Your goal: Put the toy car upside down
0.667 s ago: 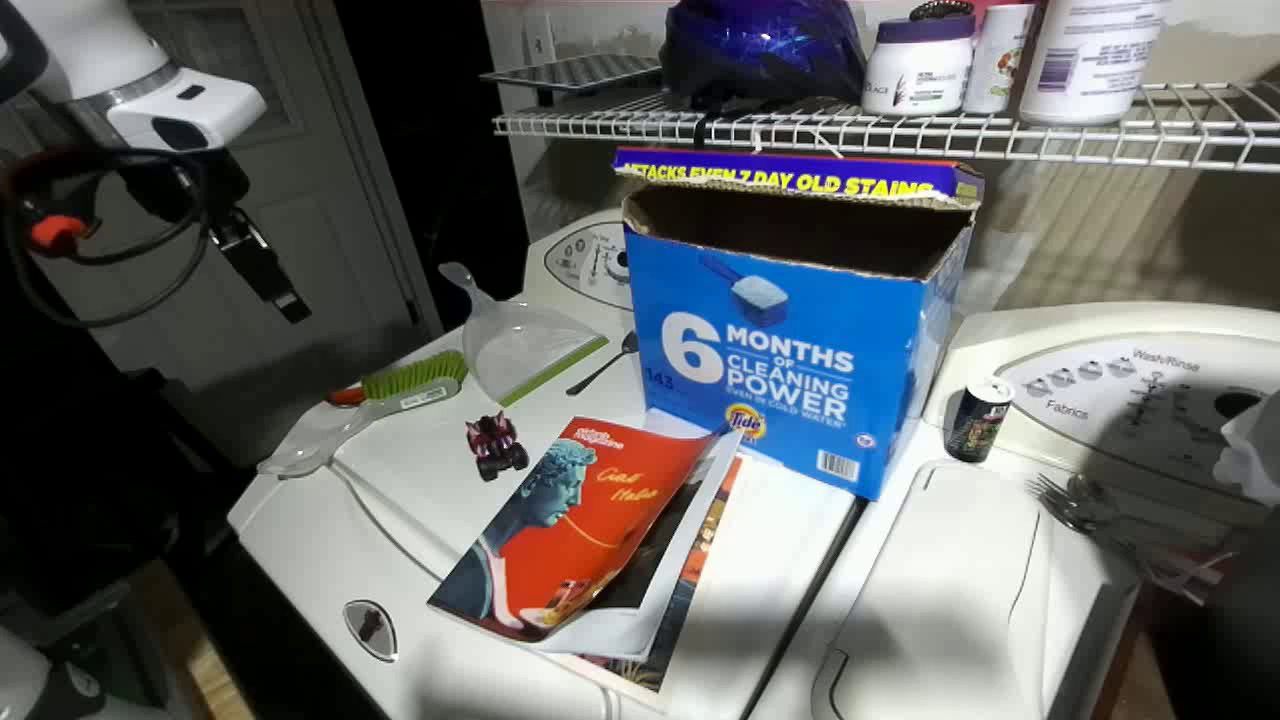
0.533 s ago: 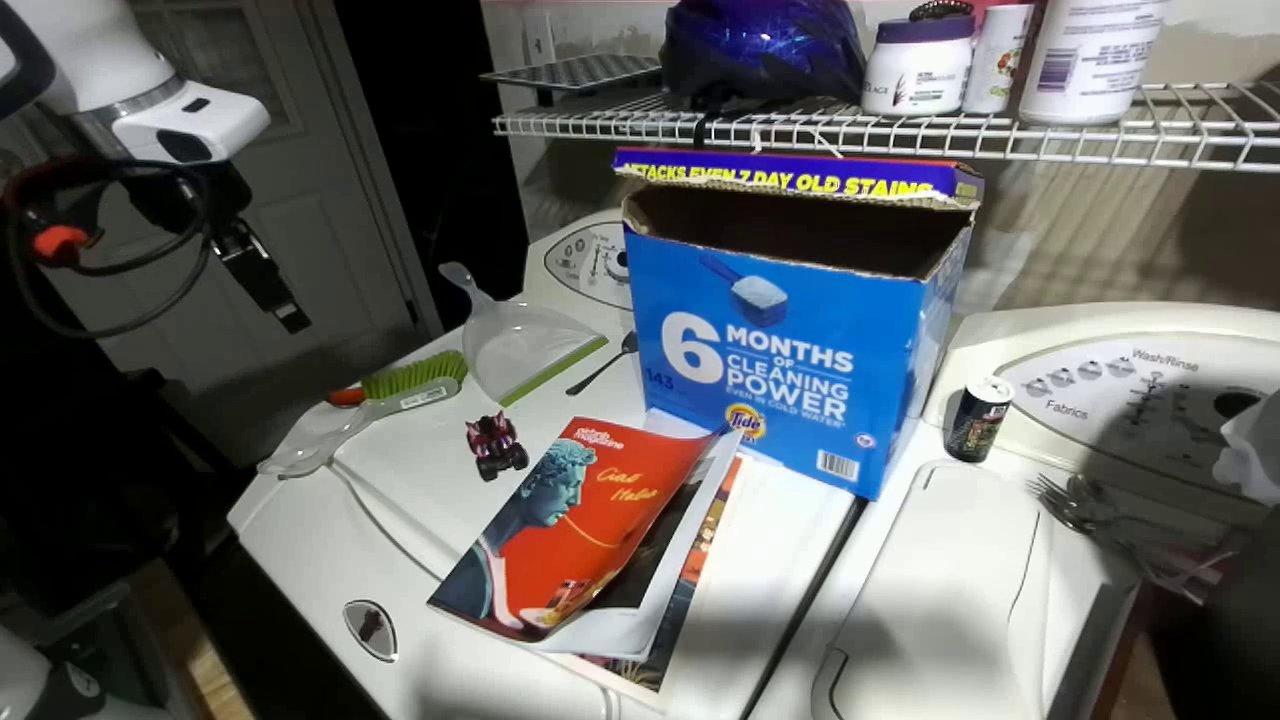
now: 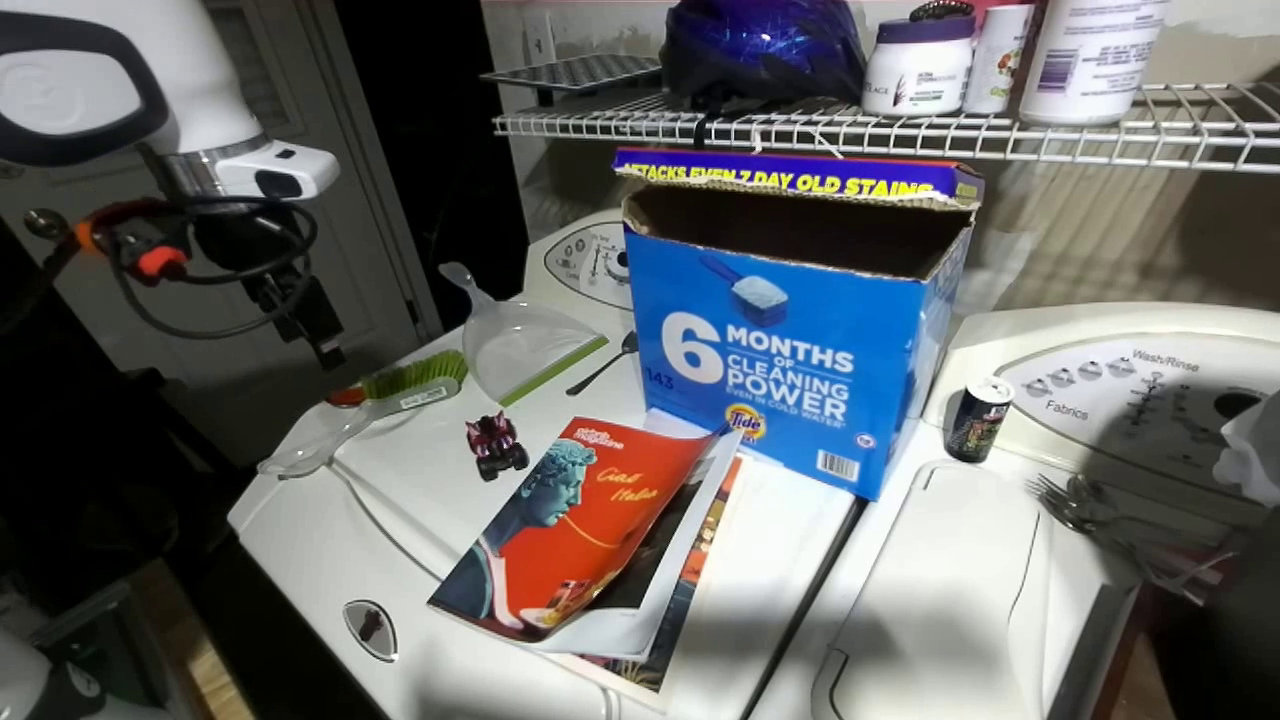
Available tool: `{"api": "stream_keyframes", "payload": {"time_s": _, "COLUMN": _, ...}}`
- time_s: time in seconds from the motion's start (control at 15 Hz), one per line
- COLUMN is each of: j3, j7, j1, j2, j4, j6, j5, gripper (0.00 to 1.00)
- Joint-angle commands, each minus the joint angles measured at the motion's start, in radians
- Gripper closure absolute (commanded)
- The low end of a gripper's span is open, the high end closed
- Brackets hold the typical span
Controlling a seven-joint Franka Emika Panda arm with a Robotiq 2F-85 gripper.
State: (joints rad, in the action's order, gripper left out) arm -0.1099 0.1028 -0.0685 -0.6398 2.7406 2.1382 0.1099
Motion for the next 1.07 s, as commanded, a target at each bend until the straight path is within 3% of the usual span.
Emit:
{"api": "stream_keyframes", "payload": {"time_s": 0.0, "j3": -0.030, "j7": -0.030, "j1": 0.035, "j2": 0.192, "j4": -0.086, "j6": 0.015, "j5": -0.162, "gripper": 0.00}}
{"api": "stream_keyframes", "payload": {"time_s": 0.47, "j3": -0.059, "j7": 0.002, "j1": 0.085, "j2": 0.354, "j4": -0.151, "j6": 0.081, "j5": -0.595, "gripper": 0.00}}
{"api": "stream_keyframes", "payload": {"time_s": 0.53, "j3": -0.028, "j7": -0.016, "j1": 0.044, "j2": 0.298, "j4": -0.111, "j6": 0.073, "j5": -0.495, "gripper": 0.00}}
{"api": "stream_keyframes", "payload": {"time_s": 0.93, "j3": -0.024, "j7": -0.013, "j1": 0.043, "j2": 0.309, "j4": -0.115, "j6": 0.074, "j5": -0.508, "gripper": 0.00}}
{"api": "stream_keyframes", "payload": {"time_s": 1.0, "j3": -0.007, "j7": -0.100, "j1": 0.028, "j2": 0.332, "j4": -0.118, "j6": 0.095, "j5": -0.493, "gripper": 0.00}}
